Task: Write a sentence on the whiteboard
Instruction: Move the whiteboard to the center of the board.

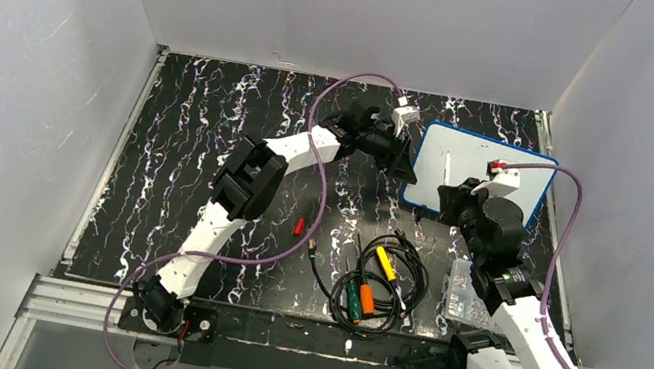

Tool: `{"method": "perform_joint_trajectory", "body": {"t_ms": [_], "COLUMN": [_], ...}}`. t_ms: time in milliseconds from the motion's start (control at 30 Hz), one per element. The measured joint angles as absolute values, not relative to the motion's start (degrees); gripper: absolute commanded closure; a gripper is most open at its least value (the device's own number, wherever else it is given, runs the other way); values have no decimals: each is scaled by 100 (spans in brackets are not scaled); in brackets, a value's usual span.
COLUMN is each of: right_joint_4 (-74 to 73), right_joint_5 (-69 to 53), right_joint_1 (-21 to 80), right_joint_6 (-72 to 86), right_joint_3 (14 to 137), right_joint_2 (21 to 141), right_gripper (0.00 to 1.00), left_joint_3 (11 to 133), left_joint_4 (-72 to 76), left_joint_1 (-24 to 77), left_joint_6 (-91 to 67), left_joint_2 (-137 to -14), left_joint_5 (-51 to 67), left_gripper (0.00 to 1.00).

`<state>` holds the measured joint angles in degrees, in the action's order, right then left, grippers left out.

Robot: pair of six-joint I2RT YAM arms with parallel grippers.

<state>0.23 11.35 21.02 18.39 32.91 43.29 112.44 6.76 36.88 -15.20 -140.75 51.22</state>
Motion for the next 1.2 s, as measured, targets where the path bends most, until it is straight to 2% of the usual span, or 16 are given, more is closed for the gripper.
{"method": "perform_joint_trajectory", "body": {"t_ms": [100,300,333,933,1200], "right_joint_4": [43,58,58,8,-12], "right_joint_5": [1044,1009,1009,871,825], "right_joint_1": [2102,2102,2102,2102,2102], "right_joint_6": [1894,1938,1938,1959,1959], "right_joint_3": [3332,3358,3365,3376,3376], "right_joint_2": [4362,4355,4348,4283,4257], "right_gripper": [99,99,99,99,99], "left_joint_3": [11472,11583,11544,8691,8291], "left_joint_4": [735,762,799,2023,2279], "left_joint_1": [3688,3695,3695,3732,3774], "left_joint_6": [-1579,-1649,-1636,-1354,-1487], "left_joint_2": [-14230,-14320,-14317,-12785,-12558], "left_joint_5": [5234,5360,5376,5043,4836], "left_gripper": [66,99,100,100,100]}}
